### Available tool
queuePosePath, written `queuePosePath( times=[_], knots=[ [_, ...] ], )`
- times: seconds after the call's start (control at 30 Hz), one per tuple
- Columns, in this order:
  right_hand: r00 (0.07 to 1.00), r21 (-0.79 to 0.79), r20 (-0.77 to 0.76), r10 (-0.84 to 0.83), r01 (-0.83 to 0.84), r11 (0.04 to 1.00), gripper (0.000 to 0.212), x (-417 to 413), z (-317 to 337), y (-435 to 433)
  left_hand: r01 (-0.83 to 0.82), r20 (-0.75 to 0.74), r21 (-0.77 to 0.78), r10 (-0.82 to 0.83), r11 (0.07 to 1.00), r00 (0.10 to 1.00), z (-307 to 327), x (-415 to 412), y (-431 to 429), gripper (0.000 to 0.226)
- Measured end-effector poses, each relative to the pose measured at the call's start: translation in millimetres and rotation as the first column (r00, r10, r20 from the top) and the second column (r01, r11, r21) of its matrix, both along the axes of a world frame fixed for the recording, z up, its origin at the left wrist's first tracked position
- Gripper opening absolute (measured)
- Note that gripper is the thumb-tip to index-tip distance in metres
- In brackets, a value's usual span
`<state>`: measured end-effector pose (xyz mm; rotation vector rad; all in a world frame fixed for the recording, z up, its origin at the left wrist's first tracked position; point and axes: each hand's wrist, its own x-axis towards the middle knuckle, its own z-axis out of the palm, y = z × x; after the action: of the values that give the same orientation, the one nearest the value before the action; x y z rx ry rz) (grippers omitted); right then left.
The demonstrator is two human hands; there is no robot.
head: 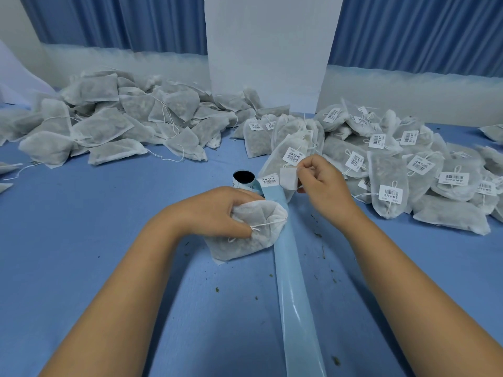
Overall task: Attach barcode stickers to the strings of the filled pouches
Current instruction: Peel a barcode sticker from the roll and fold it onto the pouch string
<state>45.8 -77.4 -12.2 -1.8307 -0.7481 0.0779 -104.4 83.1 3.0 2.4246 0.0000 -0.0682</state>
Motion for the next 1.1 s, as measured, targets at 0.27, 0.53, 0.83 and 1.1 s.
queuePosePath(
  times=[0.27,0.53,0.83,1.1],
  knots=[
    [0.964,0.194,-0.264,-0.030,0.083,0.977,0.017,0.1,8.6,-1.6,-0.072,-0.069,-0.025,0.071,0.997,0.995,2.7,-3.2,1.8,0.047],
    [0.957,0.242,-0.288,-0.022,0.095,0.966,0.017,-2.5,12.1,-3.4,-0.193,-0.065,-0.181,0.184,0.964,0.981,6.1,-7.5,13.0,0.018],
    [0.975,0.353,-0.064,-0.214,0.223,0.909,0.014,-17.3,13.7,5.4,-0.364,-0.068,-0.726,0.465,0.584,0.883,6.9,4.9,4.3,0.006],
    [0.847,0.365,0.392,-0.358,0.214,0.906,0.006,-33.4,3.2,10.6,-0.345,-0.037,-0.770,0.501,0.537,0.865,-2.7,17.7,-14.2,0.021]
  ],
)
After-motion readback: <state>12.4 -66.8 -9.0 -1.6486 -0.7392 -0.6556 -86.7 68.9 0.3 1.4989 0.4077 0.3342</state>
